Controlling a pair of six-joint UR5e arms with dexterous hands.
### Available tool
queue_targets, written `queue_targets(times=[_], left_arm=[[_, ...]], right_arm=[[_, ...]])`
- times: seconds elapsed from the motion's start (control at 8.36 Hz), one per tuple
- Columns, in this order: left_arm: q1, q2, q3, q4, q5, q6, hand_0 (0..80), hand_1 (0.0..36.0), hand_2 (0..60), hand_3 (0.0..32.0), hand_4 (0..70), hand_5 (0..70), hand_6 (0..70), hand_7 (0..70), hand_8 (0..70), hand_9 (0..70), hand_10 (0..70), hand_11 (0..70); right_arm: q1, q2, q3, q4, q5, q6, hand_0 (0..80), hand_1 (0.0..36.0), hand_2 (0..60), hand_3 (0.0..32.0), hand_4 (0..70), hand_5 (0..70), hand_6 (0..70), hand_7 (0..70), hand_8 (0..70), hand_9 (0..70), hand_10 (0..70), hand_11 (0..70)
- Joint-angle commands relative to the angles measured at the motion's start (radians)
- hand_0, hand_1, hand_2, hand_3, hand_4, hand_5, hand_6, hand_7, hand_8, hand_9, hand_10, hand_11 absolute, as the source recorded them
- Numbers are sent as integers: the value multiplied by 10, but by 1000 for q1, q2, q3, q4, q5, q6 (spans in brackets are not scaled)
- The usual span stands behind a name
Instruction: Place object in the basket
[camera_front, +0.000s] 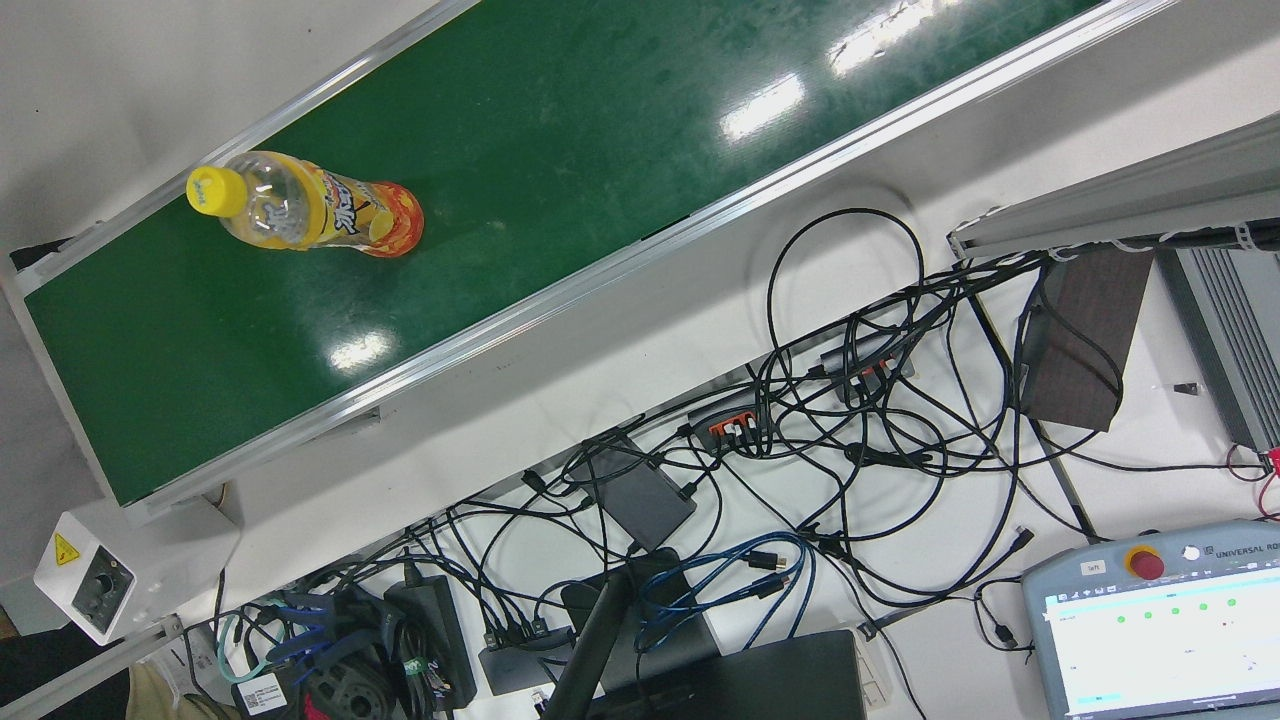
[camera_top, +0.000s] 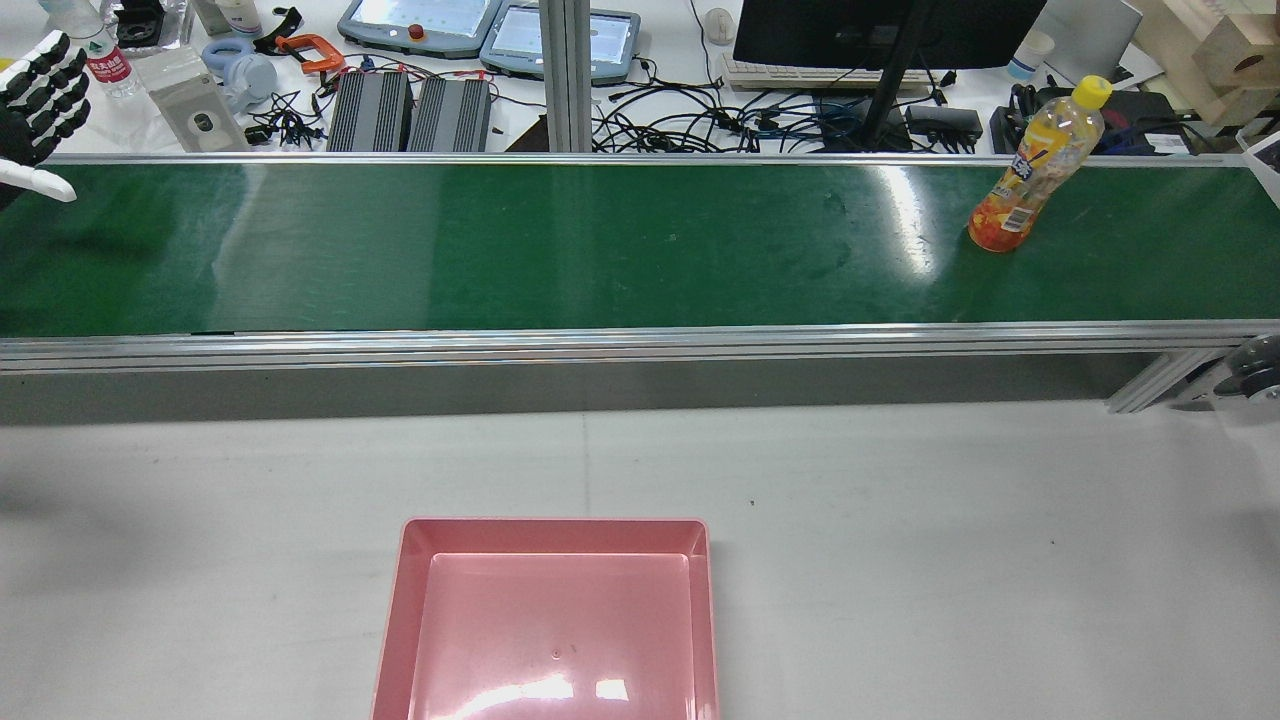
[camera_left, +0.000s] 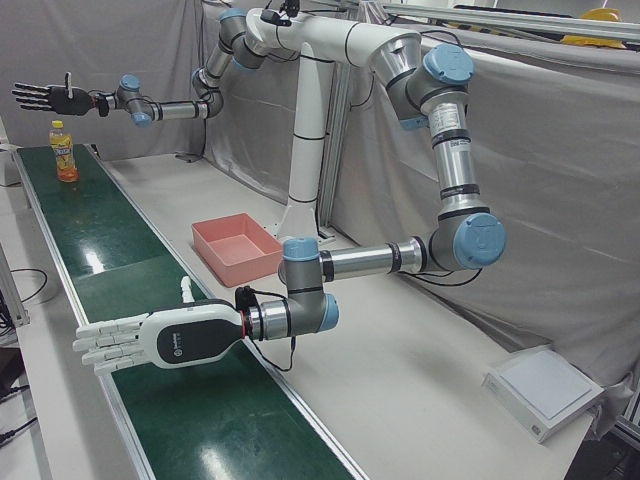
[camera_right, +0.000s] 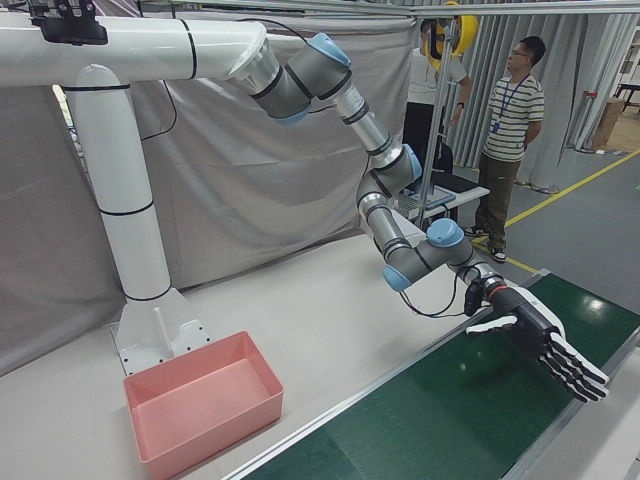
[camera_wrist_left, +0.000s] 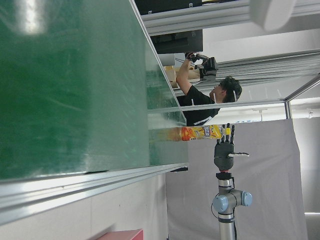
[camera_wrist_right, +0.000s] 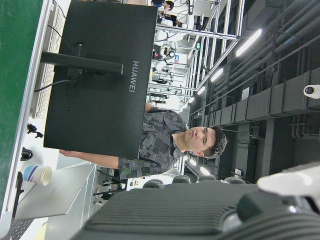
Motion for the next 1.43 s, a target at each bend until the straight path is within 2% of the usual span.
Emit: queue_targets(times=[0.0, 1.32], left_arm=[[-2, 5, -10, 1, 2, -10, 664, 128, 0, 0, 0, 27, 0, 0, 0, 0, 0, 0], [-3, 15, -87, 30, 2, -25, 690, 133, 0, 0, 0, 10, 0, 0, 0, 0, 0, 0]], right_arm=[[0, 0, 0, 0, 0, 0, 0, 0, 0, 0, 0, 0, 0, 0, 0, 0, 0, 0], [0, 0, 0, 0, 0, 0, 0, 0, 0, 0, 0, 0, 0, 0, 0, 0, 0, 0]])
